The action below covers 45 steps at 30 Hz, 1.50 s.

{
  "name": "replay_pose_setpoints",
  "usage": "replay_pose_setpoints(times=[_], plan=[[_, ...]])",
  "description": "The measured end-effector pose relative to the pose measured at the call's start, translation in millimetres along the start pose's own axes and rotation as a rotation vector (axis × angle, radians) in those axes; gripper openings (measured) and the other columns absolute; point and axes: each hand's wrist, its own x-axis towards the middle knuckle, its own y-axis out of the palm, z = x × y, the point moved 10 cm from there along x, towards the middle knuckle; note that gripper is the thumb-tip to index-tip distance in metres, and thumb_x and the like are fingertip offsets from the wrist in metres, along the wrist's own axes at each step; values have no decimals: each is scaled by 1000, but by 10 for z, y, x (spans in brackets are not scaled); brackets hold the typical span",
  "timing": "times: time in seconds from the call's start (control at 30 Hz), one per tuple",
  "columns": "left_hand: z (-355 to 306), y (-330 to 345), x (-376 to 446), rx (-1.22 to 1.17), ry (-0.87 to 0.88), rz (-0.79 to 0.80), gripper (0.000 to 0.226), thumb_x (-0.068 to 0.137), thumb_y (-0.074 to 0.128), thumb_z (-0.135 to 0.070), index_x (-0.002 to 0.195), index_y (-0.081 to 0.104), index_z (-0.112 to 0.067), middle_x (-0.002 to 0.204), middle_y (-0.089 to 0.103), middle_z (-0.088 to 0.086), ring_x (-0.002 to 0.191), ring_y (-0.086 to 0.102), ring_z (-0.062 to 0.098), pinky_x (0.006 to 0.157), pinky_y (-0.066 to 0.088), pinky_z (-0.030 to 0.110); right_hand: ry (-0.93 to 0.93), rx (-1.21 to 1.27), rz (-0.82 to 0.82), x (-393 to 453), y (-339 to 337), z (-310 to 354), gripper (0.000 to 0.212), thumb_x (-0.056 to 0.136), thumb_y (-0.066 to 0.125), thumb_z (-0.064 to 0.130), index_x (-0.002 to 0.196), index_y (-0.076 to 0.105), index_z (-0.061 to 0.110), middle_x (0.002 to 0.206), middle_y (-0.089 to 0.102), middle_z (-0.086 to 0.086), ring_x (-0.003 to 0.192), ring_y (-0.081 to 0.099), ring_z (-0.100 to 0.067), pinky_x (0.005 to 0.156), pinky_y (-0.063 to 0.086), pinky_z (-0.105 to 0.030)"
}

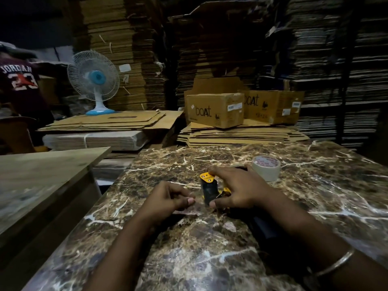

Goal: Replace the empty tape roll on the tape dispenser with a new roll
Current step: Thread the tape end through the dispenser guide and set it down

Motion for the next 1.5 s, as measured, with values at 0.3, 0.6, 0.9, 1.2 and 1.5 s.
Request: replay_pose_setpoints(times=[0.3, 0.6, 0.9, 1.2, 1.5], plan=[[194, -325, 107, -121, -93, -89, 4, 84, 69, 7, 87, 72, 7, 73, 70, 22, 58, 66, 21, 51, 48, 23, 2, 30, -28, -32, -49, 14, 100, 67, 62, 85, 152, 34, 40, 159, 38, 14, 145, 39, -15, 122, 9, -60], [-2, -160, 596, 72, 79, -18, 10, 85, 65, 11, 81, 69, 3, 78, 73, 11, 69, 68, 14, 66, 55, 29, 18, 49, -31, -33, -35, -27, 102, 64, 62, 86, 151, 36, 40, 159, 38, 14, 146, 37, -14, 123, 12, -56], [176, -183, 647, -131, -11, 59, 12, 84, 61, 15, 80, 67, 6, 71, 70, 13, 64, 67, 18, 56, 55, 27, 5, 40, -40, 7, -8, -32, 105, 62, 61, 88, 152, 36, 39, 160, 36, 14, 148, 32, -11, 124, -3, -58], [321, -397, 705, -83, -49, -53, 9, 86, 67, 2, 91, 69, 9, 84, 68, 27, 52, 54, 18, 45, 43, 24, -3, 56, -37, 9, -23, -14, 103, 63, 63, 87, 152, 37, 41, 160, 36, 14, 150, 30, -12, 123, -4, -56], [205, -216, 842, 29, 68, -125, 5, 89, 68, -3, 87, 72, -2, 90, 73, 25, 67, 62, 25, 60, 47, 34, -42, -8, 76, 30, 48, 25, 112, 61, 69, 81, 152, 29, 31, 163, 28, 13, 148, 30, -11, 122, 4, -60]])
